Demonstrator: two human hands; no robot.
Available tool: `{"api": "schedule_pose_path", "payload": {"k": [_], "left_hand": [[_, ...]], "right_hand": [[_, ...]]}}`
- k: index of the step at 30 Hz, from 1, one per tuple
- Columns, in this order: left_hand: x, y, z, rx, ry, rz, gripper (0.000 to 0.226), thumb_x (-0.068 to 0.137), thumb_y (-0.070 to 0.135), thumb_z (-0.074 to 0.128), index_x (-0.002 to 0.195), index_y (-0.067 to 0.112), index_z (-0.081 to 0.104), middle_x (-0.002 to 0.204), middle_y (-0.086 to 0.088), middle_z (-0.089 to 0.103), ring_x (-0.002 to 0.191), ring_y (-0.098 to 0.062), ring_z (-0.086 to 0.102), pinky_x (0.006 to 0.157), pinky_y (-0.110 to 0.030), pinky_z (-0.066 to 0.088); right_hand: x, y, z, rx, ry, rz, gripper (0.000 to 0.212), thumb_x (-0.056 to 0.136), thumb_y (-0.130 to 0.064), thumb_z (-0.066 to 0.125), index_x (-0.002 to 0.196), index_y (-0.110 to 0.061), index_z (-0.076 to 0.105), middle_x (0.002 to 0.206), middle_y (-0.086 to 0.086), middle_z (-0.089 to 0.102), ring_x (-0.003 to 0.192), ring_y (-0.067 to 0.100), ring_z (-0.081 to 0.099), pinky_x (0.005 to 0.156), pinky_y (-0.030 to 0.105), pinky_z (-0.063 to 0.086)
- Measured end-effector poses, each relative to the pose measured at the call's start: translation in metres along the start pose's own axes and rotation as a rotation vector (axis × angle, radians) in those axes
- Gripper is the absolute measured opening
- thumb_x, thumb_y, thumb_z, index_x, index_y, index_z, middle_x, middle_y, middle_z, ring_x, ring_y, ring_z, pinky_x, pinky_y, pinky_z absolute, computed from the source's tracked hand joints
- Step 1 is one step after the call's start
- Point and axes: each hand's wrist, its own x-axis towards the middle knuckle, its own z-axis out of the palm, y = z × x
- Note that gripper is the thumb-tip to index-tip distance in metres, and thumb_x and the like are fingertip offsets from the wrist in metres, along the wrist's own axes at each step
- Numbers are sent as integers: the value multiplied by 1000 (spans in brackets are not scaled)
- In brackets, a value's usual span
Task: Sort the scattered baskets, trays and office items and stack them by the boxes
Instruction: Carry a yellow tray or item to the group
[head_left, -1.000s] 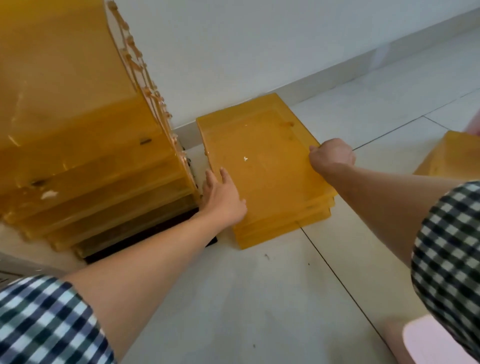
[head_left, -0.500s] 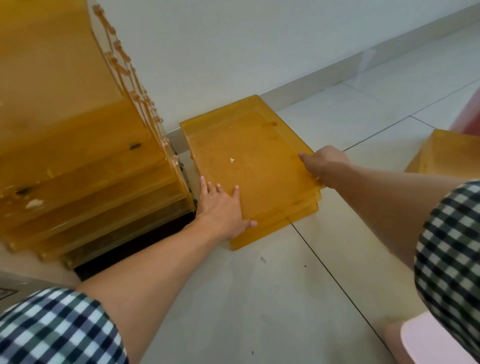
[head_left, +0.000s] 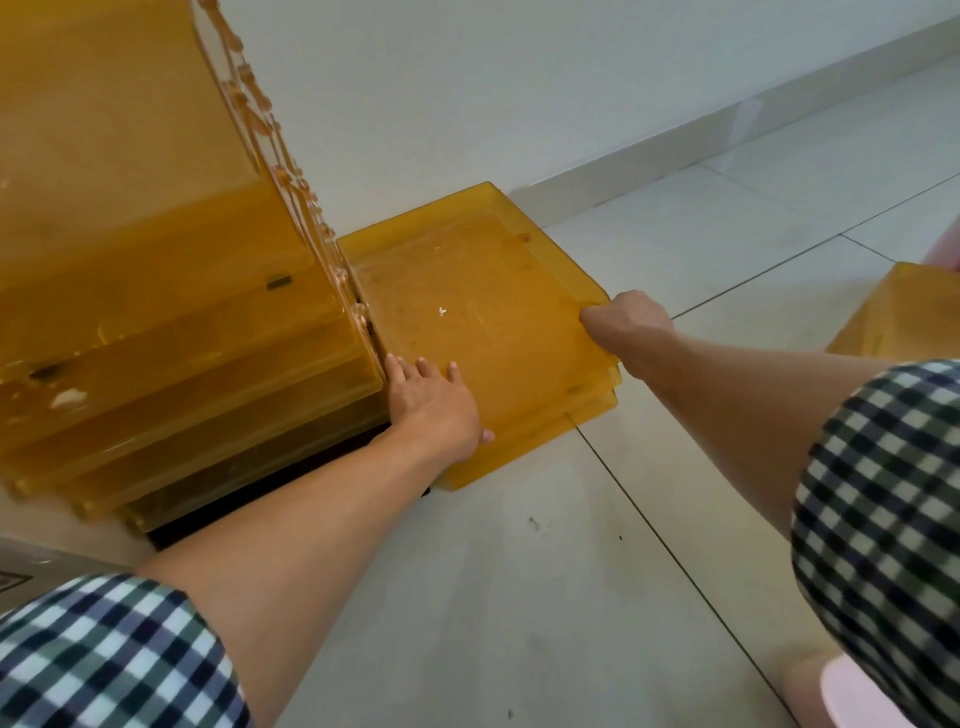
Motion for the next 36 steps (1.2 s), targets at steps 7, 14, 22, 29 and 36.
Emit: {"api": "schedule_pose_path", "payload": {"k": [7,14,22,29,36], "left_hand": [[10,2,0,46,-93,-24,107,86,76,49,160,14,3,161,-22,26,148,-46,20,117,-65,-4],[10,-1,4,82,-75,-5,106,88,77,46,160,15,1,158,-22,33,147,-44,26,118,-63,-1],[-5,-7,-2,-59,29,26,109,84,77,53,161,16,6,162,-25,19,147,-42,29,121,-58,6],[-31,42,-43,-331,226,136,74,97,59,49,152,16,27,150,-15,40,135,-37,44,113,-49,29],[-64,156,-115,-301,299,399,63,99,56,48,145,15,36,129,-9,59,116,-32,59,73,-36,42]], "right_hand": [[-4,0,-1,-103,-46,-41,23,93,-29,58,77,-14,49,80,5,56,69,21,57,54,30,46],[-2,-2,0,-88,-54,-54,25,93,-27,60,75,-16,46,80,4,54,69,19,54,52,27,43],[-12,-10,-8,-210,-103,-77,24,97,-34,58,93,-12,49,81,4,51,67,19,51,51,28,39],[-39,13,-71,-225,274,-236,47,99,-50,55,128,-14,57,113,7,67,94,27,60,74,33,41],[-64,73,-167,-263,539,-136,31,100,-38,51,120,-17,61,106,5,69,92,24,56,74,34,38]]}}
